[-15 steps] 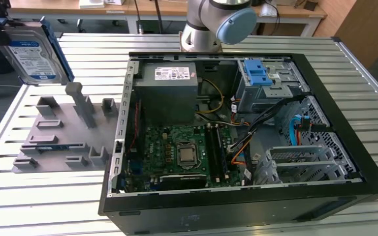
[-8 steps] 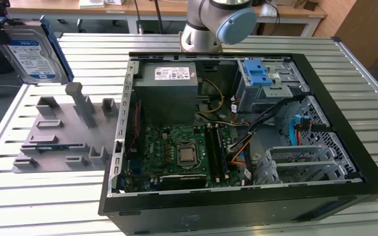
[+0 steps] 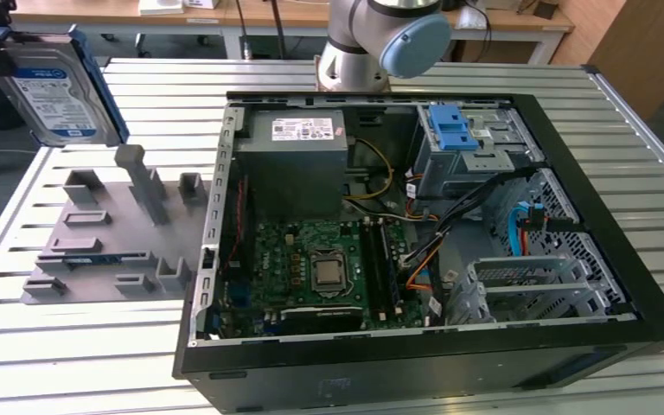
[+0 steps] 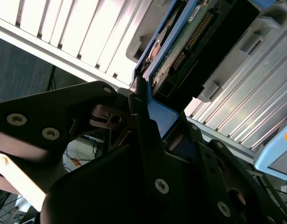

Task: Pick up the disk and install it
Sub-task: 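Pick up the disk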

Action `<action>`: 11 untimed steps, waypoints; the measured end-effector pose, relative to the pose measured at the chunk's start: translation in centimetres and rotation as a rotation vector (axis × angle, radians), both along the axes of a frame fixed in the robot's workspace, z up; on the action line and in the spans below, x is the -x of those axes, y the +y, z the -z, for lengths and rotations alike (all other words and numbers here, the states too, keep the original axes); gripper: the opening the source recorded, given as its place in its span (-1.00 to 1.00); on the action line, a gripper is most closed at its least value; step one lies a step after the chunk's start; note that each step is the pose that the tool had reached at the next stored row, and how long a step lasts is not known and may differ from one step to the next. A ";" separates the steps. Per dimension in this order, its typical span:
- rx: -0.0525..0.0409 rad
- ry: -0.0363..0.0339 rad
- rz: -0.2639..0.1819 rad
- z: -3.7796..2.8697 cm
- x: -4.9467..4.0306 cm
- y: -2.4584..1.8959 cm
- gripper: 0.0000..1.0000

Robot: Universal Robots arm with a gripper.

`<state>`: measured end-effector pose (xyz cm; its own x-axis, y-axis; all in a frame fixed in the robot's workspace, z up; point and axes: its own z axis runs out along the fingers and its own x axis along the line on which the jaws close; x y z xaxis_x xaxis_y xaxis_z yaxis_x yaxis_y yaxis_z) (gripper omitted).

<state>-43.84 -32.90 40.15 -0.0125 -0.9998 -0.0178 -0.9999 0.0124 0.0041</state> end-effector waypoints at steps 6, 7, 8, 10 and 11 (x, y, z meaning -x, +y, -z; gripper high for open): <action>0.0000 -0.0001 0.000 -0.24 0.00 0.00 -0.27; 0.0000 0.0000 0.000 -0.28 0.00 0.00 -0.27; 0.0000 0.0000 0.000 -0.31 0.00 0.00 -0.27; 0.0000 -0.0001 0.000 -0.37 0.00 0.00 -0.27; 0.0000 -0.0001 0.000 -0.40 0.00 0.00 -0.27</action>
